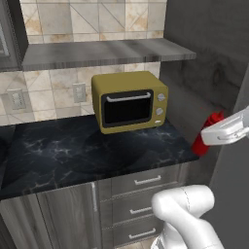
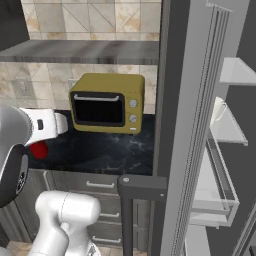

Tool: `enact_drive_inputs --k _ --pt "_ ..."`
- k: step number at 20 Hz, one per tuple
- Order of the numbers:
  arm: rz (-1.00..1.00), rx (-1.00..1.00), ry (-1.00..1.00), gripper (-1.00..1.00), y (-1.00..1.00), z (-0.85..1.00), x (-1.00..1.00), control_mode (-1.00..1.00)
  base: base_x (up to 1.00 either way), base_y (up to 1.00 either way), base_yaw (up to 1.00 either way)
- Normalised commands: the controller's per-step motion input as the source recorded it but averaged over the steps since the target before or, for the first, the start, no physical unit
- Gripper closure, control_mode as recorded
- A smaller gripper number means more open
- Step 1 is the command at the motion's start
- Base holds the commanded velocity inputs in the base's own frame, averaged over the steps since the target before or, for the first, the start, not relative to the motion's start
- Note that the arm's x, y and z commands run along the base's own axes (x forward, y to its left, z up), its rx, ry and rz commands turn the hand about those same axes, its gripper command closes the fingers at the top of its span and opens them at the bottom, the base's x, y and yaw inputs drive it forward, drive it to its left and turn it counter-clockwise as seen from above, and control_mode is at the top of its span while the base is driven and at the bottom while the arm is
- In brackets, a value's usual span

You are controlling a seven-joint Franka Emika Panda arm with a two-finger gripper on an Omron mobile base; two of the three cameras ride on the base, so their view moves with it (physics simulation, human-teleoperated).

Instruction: Place the ketchup and condiment bottle from the counter to the top shelf of the fridge. If the existing items in the fridge are on the top shelf, move them to other shelves.

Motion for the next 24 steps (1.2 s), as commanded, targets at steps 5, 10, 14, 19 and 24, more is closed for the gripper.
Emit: enact_drive_inputs --k 5,10,14,19,24 --pt "-0.01 0.00 0.00 1.00 -0.03 0.00 -0.33 1.00 -0.15 -0.04 0.00" --pt "0.00 0.00 0.00 1.00 0.00 0.00 0.00 1.00 -0.98 -0.35 0.00" --pt "0.00 0.00 0.00 1.00 0.00 0.00 0.00 1.00 -1.00 -0.51 0.00" --pt "0.00 0.00 0.00 1.00 0.00 0.00 0.00 1.00 -0.82 -0.91 -0.05" --pt "0.00 0.00 0.00 1.00 0.00 0.00 0.00 1.00 -0.07 -1.00 -0.18"
